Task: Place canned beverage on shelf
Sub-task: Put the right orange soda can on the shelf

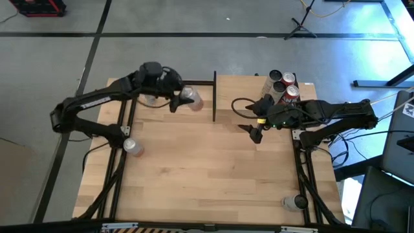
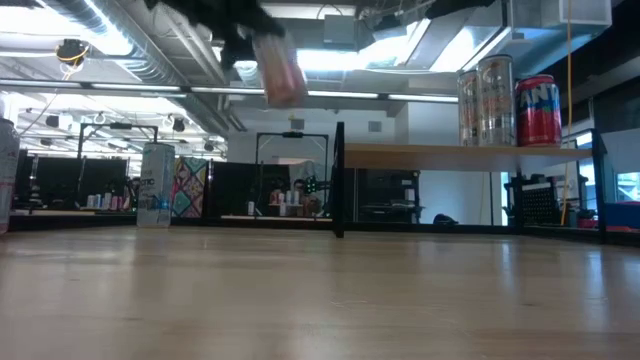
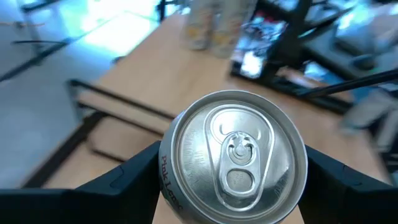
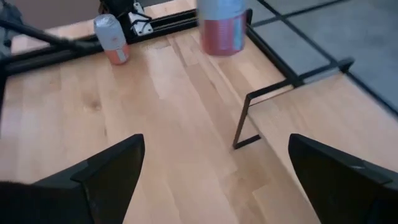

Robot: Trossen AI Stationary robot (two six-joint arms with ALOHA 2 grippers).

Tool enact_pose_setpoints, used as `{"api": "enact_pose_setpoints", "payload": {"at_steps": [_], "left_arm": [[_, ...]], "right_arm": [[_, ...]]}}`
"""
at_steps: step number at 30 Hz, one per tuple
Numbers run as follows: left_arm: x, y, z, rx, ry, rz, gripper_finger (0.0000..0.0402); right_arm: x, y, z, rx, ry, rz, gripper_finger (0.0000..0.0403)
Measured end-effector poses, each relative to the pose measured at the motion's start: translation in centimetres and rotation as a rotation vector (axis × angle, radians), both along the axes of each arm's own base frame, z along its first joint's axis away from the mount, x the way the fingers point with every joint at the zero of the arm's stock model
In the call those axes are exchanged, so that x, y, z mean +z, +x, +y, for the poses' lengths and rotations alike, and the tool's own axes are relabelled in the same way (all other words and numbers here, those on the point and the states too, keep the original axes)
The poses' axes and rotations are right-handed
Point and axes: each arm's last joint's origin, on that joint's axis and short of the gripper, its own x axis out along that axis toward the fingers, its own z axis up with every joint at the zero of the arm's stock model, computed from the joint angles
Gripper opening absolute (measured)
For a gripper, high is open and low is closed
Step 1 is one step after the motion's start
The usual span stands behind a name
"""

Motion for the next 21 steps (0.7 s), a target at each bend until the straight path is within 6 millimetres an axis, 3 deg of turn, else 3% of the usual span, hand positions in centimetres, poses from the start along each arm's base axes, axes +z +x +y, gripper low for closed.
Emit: {"api": "enact_pose_setpoints", "payload": {"at_steps": [5, 12, 16, 21], "left_arm": [[1.7, 1.2, -4.2, -0.036, -0.049, -0.063, 0.0271], [5.0, 4.7, -9.2, -0.041, 0.011, -0.088, 0.0271], [4.4, 7.8, -11.1, -0.06, 0.028, -0.015, 0.0272], [1.2, 12.0, -12.4, -0.079, 0.037, 0.09, 0.0273]], "right_arm": [[0.4, -0.5, 0.0, 0.049, -0.043, 0.001, 0.0386], [2.1, -3.3, -0.2, 0.14, -0.002, -0.075, 0.0386], [2.2, -4.0, -0.2, 0.185, 0.007, -0.06, 0.0386], [1.4, -4.2, -0.3, 0.189, -0.005, 0.034, 0.0386]]}}
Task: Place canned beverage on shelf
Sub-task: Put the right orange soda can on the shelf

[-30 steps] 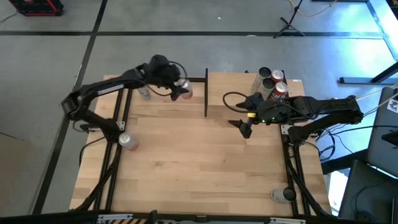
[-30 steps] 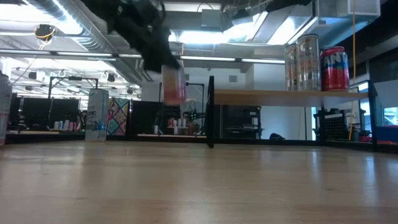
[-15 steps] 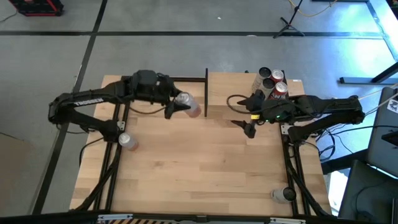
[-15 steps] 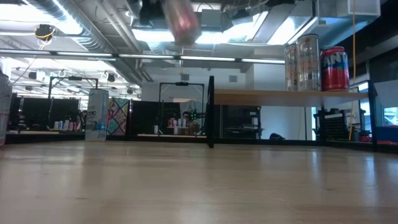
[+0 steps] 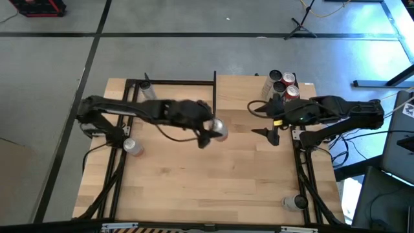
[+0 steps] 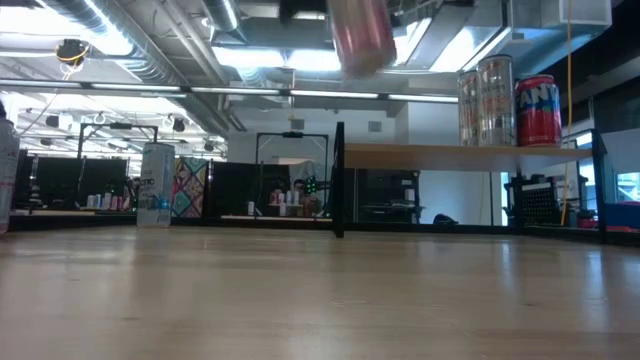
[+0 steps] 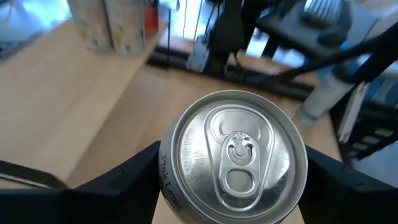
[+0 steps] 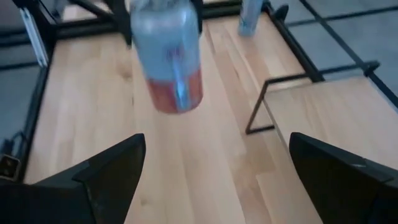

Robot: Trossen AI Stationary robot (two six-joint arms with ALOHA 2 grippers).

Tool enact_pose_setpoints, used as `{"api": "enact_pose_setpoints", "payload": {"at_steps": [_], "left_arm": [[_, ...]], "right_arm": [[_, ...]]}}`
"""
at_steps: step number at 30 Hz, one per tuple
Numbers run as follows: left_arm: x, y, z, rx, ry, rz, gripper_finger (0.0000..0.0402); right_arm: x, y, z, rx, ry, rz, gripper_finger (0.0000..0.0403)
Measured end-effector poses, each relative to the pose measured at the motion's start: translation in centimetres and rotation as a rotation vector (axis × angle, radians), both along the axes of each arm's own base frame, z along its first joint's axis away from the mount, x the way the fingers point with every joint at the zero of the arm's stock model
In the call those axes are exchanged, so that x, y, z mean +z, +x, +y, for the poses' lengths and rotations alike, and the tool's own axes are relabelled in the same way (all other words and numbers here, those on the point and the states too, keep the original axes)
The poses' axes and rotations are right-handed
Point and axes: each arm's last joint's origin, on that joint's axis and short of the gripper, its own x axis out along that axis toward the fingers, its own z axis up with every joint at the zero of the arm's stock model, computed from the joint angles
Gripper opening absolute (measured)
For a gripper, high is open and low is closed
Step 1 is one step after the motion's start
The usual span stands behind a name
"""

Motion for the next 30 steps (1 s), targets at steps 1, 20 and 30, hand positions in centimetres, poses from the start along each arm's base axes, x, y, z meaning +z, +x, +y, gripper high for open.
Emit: {"api": "enact_pose_setpoints", "payload": {"at_steps": [1, 20, 30], "left_arm": [[-1.0, 0.8, -0.1, -0.002, 0.001, 0.029, 0.0274], [-15.1, 9.5, -1.9, -0.133, 0.056, 0.202, 0.0275], [-16.6, 9.8, -2.0, -0.146, 0.032, 0.226, 0.0275]], "right_arm": [[-0.2, 0.1, 0.0, 0.0, -0.003, 0.018, 0.0386], [-11.0, -0.3, 1.4, 0.087, 0.219, 0.097, 0.0386], [-14.3, -0.4, 2.0, 0.089, 0.234, 0.099, 0.0386]]}}
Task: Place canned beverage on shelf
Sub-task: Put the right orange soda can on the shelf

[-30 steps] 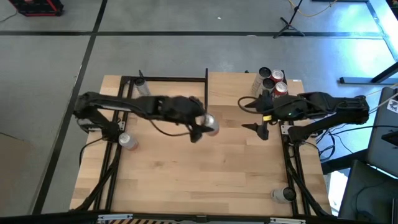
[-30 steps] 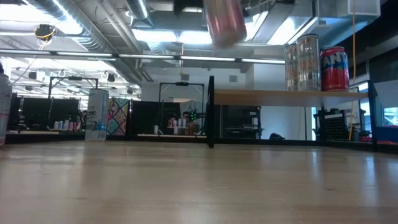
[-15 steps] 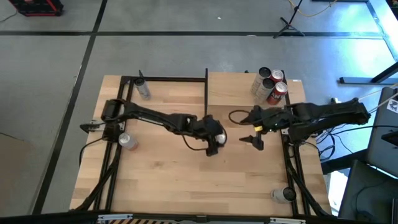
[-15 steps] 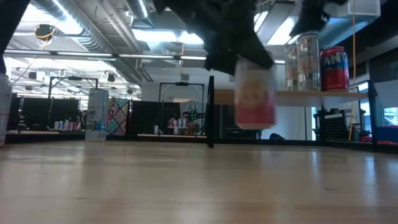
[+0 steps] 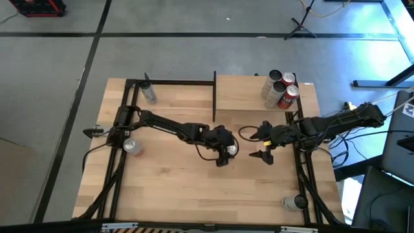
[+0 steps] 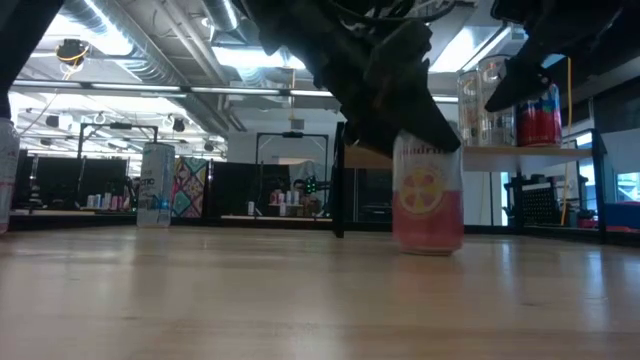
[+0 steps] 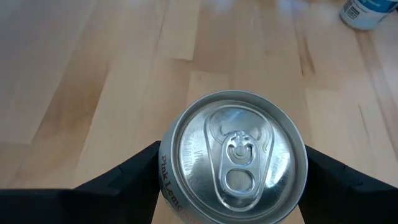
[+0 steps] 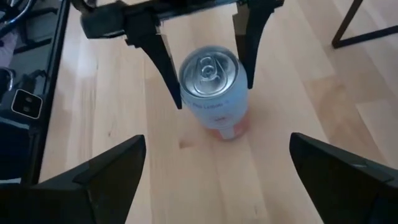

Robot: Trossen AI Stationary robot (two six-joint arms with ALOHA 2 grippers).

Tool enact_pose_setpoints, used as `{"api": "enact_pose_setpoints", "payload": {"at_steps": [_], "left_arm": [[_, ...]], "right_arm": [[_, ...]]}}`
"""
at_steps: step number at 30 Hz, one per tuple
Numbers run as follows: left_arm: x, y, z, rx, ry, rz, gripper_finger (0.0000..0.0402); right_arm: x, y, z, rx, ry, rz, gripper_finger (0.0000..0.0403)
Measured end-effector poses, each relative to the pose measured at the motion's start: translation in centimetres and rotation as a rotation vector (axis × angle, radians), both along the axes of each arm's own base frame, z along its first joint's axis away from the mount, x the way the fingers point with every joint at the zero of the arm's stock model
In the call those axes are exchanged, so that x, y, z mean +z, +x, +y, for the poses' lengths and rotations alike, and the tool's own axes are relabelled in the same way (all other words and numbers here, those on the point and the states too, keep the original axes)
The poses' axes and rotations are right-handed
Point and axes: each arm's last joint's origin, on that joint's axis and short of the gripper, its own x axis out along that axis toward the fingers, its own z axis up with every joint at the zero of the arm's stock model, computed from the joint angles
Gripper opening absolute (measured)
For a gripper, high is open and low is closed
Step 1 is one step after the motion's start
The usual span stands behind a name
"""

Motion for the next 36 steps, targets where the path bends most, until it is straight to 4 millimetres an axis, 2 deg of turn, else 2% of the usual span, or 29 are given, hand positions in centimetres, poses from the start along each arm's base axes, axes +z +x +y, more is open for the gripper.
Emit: {"api": "enact_pose_setpoints", "payload": {"at_steps": [6, 11, 15, 22, 26, 36], "left_arm": [[0.0, 0.0, 0.0, 0.007, -0.003, -0.001, 0.0286], [0.0, 0.0, 0.0, 0.009, -0.006, 0.0, 0.0334], [1.1, 0.4, 0.0, 0.002, 0.008, -0.019, 0.0367], [4.9, 0.7, 0.2, -0.03, 0.13, 0.072, 0.0376], [7.8, 0.4, 0.3, -0.059, 0.167, 0.085, 0.0376], [14.9, -4.8, 1.3, -0.053, 0.219, 0.056, 0.0376]], "right_arm": [[0.0, 0.0, 0.0, -0.005, -0.008, -0.009, 0.0386], [0.0, 0.0, 0.0, -0.003, -0.011, -0.009, 0.0386], [0.0, 0.0, 0.0, 0.0, -0.013, -0.009, 0.0386], [0.0, 0.1, 0.0, -0.002, -0.009, -0.014, 0.0386], [0.3, 0.6, 0.1, -0.01, -0.005, -0.055, 0.0386], [-0.6, 2.1, 0.3, -0.045, -0.045, -0.048, 0.0386]]}}
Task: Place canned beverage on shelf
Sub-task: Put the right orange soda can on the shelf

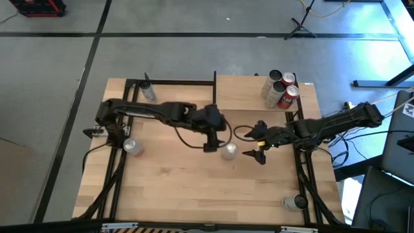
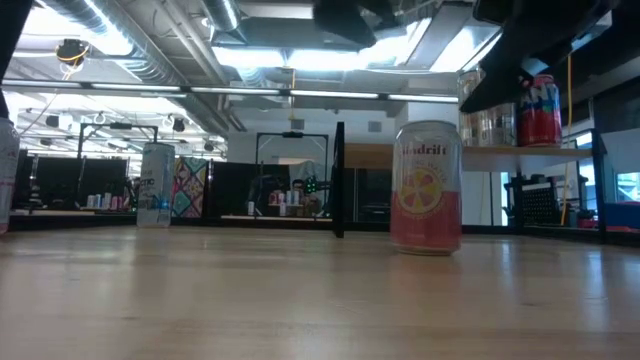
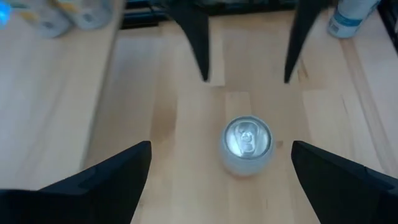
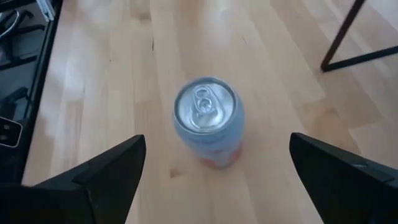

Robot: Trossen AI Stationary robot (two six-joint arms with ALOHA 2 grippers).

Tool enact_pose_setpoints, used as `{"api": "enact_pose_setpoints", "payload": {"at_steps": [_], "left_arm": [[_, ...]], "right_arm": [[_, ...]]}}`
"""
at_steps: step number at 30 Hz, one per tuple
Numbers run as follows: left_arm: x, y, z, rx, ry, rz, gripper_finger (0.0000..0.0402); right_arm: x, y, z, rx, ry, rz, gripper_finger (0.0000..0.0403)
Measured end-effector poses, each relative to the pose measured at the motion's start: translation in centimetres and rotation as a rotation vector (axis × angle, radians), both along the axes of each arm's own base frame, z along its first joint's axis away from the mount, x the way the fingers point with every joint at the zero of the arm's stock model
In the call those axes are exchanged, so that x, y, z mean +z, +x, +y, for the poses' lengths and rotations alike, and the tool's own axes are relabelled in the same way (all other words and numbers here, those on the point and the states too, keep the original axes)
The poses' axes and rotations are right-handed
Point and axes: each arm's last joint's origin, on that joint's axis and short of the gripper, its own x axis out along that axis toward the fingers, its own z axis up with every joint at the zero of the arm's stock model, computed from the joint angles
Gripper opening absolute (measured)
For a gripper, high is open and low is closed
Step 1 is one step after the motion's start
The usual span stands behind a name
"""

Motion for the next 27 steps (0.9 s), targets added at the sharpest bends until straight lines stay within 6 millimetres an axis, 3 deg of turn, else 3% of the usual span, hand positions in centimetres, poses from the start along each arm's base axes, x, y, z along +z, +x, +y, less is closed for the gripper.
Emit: {"api": "enact_pose_setpoints", "payload": {"at_steps": [3, 7, 17, 22, 27], "left_arm": [[1.1, -1.3, 0.6, 0.013, 0.002, -0.002, 0.0376], [0.9, -3.6, 0.7, 0.028, -0.006, 0.028, 0.0377], [-2.6, -9.5, -0.2, 0.178, -0.151, -0.044, 0.0377], [-4.3, -10.9, -0.6, 0.23, -0.227, -0.067, 0.0377], [-4.7, -11.1, -0.7, 0.256, -0.262, -0.067, 0.0377]], "right_arm": [[-0.5, 0.7, 0.2, 0.015, -0.02, 0.006, 0.0386], [-1.0, 1.5, 0.4, 0.028, -0.036, 0.003, 0.0386], [-2.5, 3.3, 0.7, 0.005, -0.061, 0.015, 0.0386], [-3.5, 5.0, 1.2, 0.005, -0.058, -0.021, 0.0386], [-5.0, 5.8, 1.2, -0.046, -0.102, 0.014, 0.0385]]}}
